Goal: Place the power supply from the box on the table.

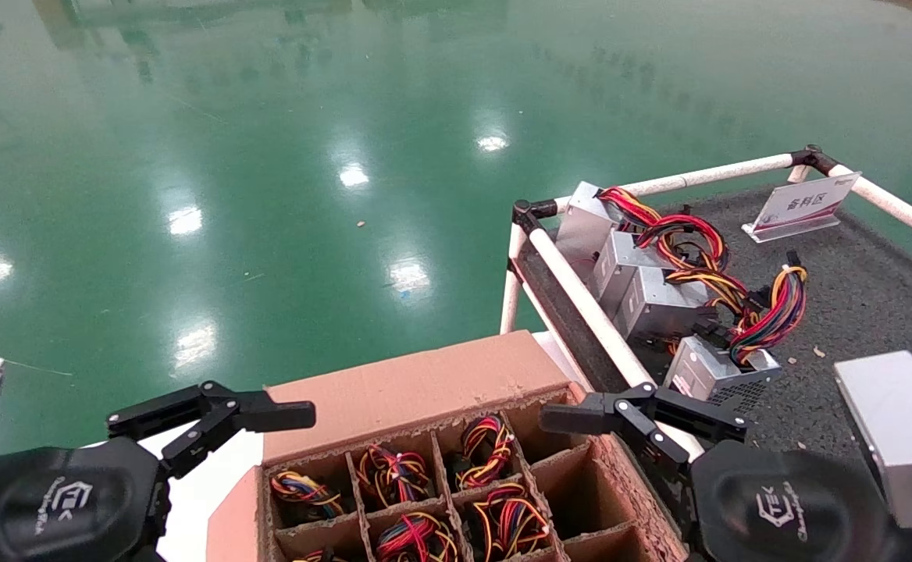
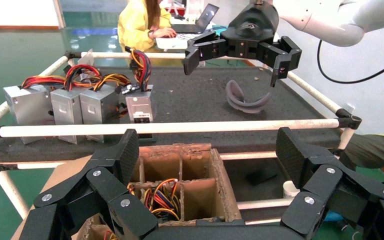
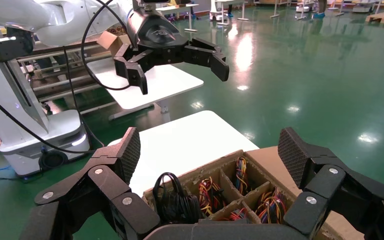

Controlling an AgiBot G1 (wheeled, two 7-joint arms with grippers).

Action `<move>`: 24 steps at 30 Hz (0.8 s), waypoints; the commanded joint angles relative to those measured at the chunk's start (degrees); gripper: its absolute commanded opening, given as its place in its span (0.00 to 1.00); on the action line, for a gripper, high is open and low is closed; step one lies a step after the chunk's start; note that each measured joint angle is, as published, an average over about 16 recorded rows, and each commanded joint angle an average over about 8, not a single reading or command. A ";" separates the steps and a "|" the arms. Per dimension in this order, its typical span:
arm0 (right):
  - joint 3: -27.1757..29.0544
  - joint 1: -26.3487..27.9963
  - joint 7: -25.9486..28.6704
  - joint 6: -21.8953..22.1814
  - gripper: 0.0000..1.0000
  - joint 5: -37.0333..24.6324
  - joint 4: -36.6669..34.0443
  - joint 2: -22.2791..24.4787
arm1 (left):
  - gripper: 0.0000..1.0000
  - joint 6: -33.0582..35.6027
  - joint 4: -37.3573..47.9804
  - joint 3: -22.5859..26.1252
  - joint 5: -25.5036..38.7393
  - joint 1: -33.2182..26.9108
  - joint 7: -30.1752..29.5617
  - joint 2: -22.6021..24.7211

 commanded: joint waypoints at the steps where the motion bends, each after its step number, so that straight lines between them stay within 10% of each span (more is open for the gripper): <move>1: 0.00 0.01 0.00 0.01 1.00 -0.01 -0.03 -0.01 | 1.00 0.00 0.00 0.00 0.00 0.00 0.00 0.00; 24: 0.00 0.08 0.00 0.02 1.00 -0.08 -0.15 -0.03 | 1.00 0.00 -0.01 0.00 -0.02 0.00 0.00 0.00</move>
